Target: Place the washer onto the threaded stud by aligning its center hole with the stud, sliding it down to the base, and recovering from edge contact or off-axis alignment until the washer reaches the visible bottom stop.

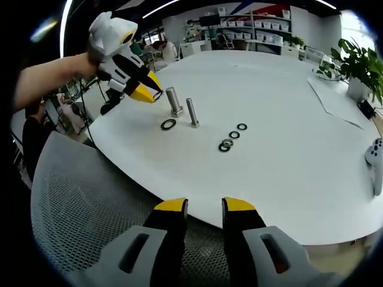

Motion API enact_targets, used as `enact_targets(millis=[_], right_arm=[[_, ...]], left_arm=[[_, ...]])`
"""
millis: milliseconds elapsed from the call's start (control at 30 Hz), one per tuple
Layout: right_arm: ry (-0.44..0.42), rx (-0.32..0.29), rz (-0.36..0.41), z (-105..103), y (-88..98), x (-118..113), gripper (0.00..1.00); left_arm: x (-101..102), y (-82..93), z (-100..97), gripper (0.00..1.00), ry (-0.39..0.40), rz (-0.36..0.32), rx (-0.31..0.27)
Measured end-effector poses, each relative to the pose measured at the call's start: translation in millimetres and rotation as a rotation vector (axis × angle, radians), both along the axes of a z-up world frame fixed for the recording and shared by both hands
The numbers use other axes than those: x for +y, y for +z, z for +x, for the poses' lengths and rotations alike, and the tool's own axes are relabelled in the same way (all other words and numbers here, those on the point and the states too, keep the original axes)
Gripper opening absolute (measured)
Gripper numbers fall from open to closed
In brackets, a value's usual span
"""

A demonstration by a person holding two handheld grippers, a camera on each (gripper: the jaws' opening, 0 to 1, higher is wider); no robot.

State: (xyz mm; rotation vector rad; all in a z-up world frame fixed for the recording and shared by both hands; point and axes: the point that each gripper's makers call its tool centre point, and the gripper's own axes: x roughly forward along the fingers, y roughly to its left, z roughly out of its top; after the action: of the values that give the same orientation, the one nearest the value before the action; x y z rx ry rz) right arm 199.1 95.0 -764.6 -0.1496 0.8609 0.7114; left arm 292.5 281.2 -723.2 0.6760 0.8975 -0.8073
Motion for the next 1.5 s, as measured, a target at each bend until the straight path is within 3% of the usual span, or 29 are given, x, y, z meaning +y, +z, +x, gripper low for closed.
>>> enact_targets(millis=[600,1300,1500], right_arm=[[-0.01,-0.002,-0.035,2,-2.1,-4,0.25],[-0.009,-0.002,-0.035,2,-2.8,-4,0.25],[-0.013,-0.003,-0.034,2,-2.7,-4,0.25]], left_arm=[[-10,2.0,23.0,0.18,-0.063,0.047,0.01],[-8,-17.4,26.9,0.18,-0.098,0.107,0.086],[-9,-29.8,25.7,0.18,-0.108,0.124,0.104]])
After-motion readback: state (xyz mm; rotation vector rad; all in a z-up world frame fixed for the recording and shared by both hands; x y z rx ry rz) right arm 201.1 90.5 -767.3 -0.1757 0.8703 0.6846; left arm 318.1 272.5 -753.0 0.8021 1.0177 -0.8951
